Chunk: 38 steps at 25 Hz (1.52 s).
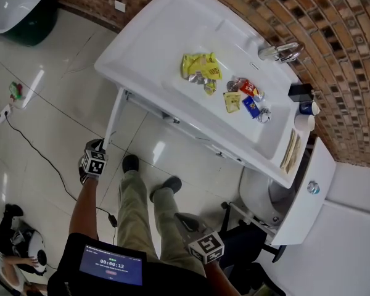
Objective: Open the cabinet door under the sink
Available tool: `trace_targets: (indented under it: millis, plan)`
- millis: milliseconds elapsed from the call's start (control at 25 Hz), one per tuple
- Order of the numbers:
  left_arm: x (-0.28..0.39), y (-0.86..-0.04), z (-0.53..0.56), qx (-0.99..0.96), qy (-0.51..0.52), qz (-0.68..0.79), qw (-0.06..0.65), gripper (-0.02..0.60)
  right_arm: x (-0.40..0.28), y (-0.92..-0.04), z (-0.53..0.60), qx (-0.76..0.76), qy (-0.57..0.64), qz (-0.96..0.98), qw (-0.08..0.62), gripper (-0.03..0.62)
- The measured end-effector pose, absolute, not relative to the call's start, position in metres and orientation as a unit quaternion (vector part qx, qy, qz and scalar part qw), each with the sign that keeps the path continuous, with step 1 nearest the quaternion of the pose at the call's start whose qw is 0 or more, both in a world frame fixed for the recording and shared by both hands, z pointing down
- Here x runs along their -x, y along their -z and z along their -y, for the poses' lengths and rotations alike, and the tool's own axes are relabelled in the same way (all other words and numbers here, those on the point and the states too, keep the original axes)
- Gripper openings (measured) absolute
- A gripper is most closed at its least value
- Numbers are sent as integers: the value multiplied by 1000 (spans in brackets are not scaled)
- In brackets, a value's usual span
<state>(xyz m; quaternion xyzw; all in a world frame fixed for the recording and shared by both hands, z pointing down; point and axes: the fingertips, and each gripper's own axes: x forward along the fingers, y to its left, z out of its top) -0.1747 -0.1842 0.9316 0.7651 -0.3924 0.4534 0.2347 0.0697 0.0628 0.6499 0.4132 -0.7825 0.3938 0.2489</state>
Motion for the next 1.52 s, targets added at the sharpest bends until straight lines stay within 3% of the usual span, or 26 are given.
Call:
trace_targets:
  millis: [160, 440, 760, 1160, 1360, 1520]
  plan:
    - [204, -927, 200, -763, -446, 401, 240, 31, -54, -652, -55, -411, -395, 784, 247, -9]
    - [259, -914, 169, -724, -415, 452, 315, 12, -40, -651, -44, -417, -402, 775, 252, -9]
    - [262, -871, 119, -735, -391, 444, 331, 12, -9, -618, -26, -416, -364, 802, 227, -9]
    - [180, -764, 63, -799, -316, 439, 263, 12, -41, -586, -114, -425, -331, 819, 199, -9]
    - [89, -711, -21, -833, -281, 392, 270, 12, -124, -576, -198, -487, -348, 779, 185, -9]
    - [9, -642, -69, -893, -247, 292, 237, 12, -134, -567, -244, -500, -337, 779, 170, -9]
